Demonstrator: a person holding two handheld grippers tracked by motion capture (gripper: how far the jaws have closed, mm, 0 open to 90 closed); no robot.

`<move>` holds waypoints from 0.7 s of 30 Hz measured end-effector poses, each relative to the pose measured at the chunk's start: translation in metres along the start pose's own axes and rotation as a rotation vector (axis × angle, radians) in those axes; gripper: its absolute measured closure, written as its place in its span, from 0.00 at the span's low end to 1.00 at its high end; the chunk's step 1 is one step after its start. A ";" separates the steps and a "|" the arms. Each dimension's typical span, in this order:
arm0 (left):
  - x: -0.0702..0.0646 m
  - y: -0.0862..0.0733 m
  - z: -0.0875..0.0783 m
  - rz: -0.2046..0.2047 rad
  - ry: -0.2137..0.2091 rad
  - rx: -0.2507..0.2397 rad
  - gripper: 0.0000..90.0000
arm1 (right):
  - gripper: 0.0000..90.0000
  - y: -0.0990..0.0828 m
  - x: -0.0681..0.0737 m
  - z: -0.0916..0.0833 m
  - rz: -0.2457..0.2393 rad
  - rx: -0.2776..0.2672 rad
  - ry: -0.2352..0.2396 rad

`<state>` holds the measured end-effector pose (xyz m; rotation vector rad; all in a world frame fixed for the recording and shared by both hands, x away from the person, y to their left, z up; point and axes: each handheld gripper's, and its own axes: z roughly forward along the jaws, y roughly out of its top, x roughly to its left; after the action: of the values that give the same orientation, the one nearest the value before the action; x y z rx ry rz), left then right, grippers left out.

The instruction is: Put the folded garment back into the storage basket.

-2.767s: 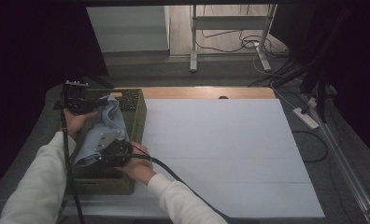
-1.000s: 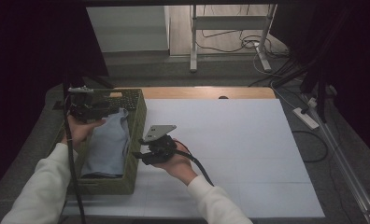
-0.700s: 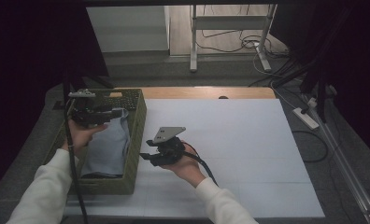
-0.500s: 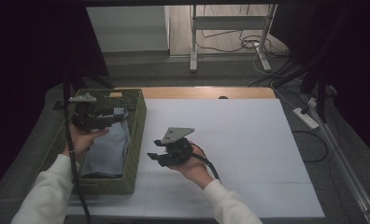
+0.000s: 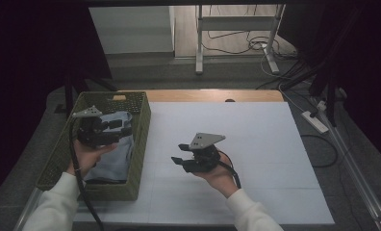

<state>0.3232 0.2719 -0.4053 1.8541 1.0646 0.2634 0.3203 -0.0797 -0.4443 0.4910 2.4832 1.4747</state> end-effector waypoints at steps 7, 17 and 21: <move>-0.016 -0.007 0.003 0.011 -0.017 -0.001 0.40 | 0.54 -0.008 -0.004 -0.020 0.005 -0.006 -0.026; -0.038 -0.014 0.008 0.028 -0.052 0.000 0.40 | 0.54 -0.026 -0.013 -0.056 0.020 0.003 -0.081; -0.044 -0.018 0.010 0.027 -0.064 -0.002 0.40 | 0.54 -0.036 -0.018 -0.071 0.031 0.006 -0.114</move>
<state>0.2927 0.2350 -0.4142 1.8642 0.9952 0.2193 0.3060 -0.1603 -0.4421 0.5996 2.4027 1.4093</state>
